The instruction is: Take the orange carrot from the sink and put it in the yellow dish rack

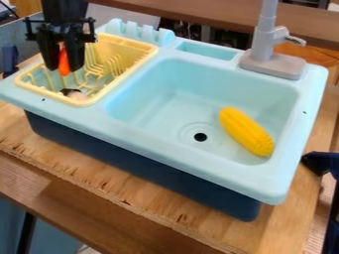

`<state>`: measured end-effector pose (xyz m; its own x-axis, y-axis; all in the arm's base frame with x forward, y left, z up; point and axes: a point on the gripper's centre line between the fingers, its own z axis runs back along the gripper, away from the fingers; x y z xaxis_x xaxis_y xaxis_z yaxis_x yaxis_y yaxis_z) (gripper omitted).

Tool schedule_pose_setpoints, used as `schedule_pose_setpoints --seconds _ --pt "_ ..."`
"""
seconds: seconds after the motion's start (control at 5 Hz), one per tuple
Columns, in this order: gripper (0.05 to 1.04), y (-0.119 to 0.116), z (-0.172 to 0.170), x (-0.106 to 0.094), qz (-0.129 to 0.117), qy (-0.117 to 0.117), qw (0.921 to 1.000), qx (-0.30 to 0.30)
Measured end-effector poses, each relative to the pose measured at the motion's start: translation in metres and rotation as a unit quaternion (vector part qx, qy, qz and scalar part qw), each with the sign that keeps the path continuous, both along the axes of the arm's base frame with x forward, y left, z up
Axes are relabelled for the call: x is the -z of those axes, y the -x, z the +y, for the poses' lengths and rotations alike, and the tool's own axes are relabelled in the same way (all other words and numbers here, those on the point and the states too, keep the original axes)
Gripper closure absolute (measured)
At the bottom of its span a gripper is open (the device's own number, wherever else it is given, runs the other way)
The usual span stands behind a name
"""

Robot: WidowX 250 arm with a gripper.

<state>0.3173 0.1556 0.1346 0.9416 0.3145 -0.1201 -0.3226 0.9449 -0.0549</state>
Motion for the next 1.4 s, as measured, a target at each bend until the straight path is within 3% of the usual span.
schedule_pose_setpoints --seconds 0.2,0.8,1.0,1.2,1.4 --pt "0.617 -0.003 0.001 0.010 0.010 0.006 0.9999 0.005" --pt "0.617 -0.021 -0.043 0.037 0.049 0.010 0.9953 0.083" --pt "0.617 -0.027 -0.038 0.034 0.048 -0.002 0.9963 0.071" --pt "0.539 -0.027 -0.034 0.030 0.053 -0.012 0.9967 0.059" --pt "0.247 -0.021 -0.028 0.029 0.068 -0.013 0.9969 0.038"
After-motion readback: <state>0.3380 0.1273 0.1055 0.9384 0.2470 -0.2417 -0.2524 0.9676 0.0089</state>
